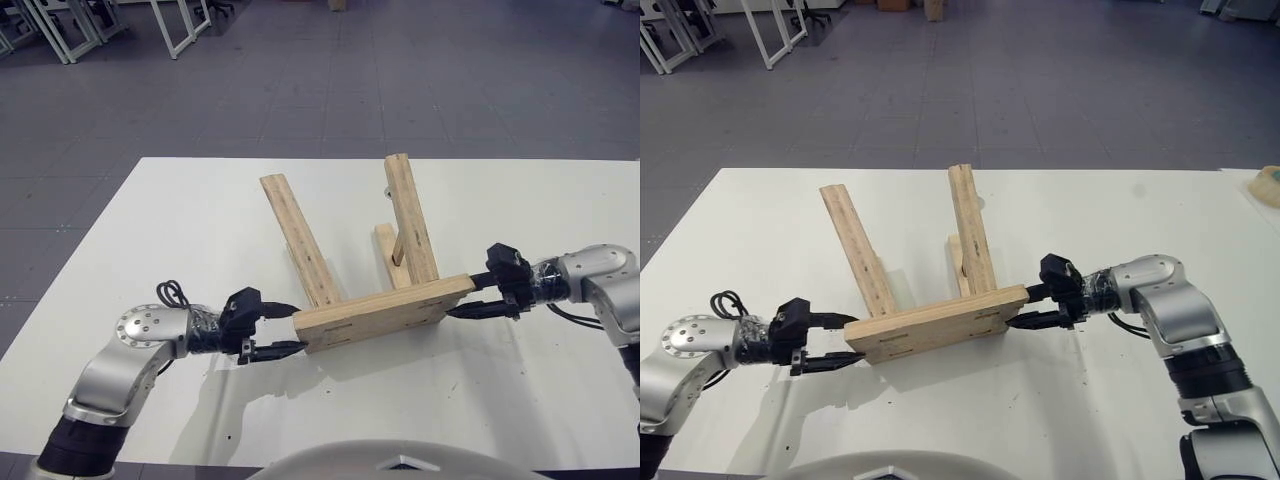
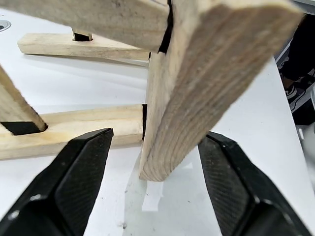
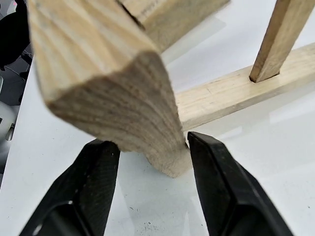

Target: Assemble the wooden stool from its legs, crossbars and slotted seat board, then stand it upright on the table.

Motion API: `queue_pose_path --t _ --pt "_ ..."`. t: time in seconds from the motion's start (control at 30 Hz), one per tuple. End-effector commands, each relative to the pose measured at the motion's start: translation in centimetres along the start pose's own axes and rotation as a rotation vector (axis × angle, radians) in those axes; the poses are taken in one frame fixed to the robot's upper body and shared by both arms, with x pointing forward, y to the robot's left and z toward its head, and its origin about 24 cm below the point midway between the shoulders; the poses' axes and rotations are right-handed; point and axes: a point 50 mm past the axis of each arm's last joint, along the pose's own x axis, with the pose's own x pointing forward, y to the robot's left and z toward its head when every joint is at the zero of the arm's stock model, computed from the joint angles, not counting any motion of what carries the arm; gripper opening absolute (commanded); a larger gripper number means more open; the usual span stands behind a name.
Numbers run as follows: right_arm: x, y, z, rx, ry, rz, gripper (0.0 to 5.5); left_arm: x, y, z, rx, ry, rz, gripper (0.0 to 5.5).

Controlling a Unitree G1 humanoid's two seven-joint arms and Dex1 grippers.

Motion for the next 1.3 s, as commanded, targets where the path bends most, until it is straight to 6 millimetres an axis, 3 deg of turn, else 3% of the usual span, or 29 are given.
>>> queue_pose_path --t 0.03,0.27,0.37,0.43,0.6,0.73,0.93,1.1,1.17,1.3 --pt "0.1 0.0 0.6 -0.035 0.004 0.044 1.70 0.9 0.7 0.2 0.007 -0.005 0.027 2.81" --pt "-0.4 0.9 0.2 -0.037 -0.019 0.043 1.56 -0.4 2.6 0.3 0.012 0.018 0.028 1.62" --pt "-0.5 1.3 1.2 -0.021 -0.104 0.064 1.49 -1.0 3.7 1.2 -0.005 -0.012 0.013 1.53" --pt "-1.1 1.7 2.8 0.007 -0.215 0.097 1.44 -1.3 4.0 3.0 -0.047 -0.099 -0.051 1.53" --pt "-4.9 2.3 7.8 0.148 -0.554 0.291 1.35 -3.7 4.2 10.8 -0.230 -0.403 -0.361 1.51" --pt "-5.8 0.1 10.4 0.450 -0.805 0.337 1.29 -3.7 6.6 14.5 -0.521 -0.605 -0.421 1.34" --pt "-2.1 -5.9 12.8 1.002 -0.876 0.187 1.27 -0.1 10.7 16.3 -0.964 -0.813 -0.304 1.31" --pt "0.8 -9.8 13.4 1.498 -0.944 -0.005 2.38 2.8 13.2 16.7 -1.358 -0.834 -0.154 1.31" --pt "1.3 -10.4 13.4 1.570 -0.954 -0.075 2.76 3.1 14.0 16.9 -1.476 -0.861 -0.096 1.31" --pt "0.6 -10.0 12.6 1.495 -0.919 -0.087 3.57 3.8 14.8 16.6 -1.624 -0.799 -0.079 2.19"
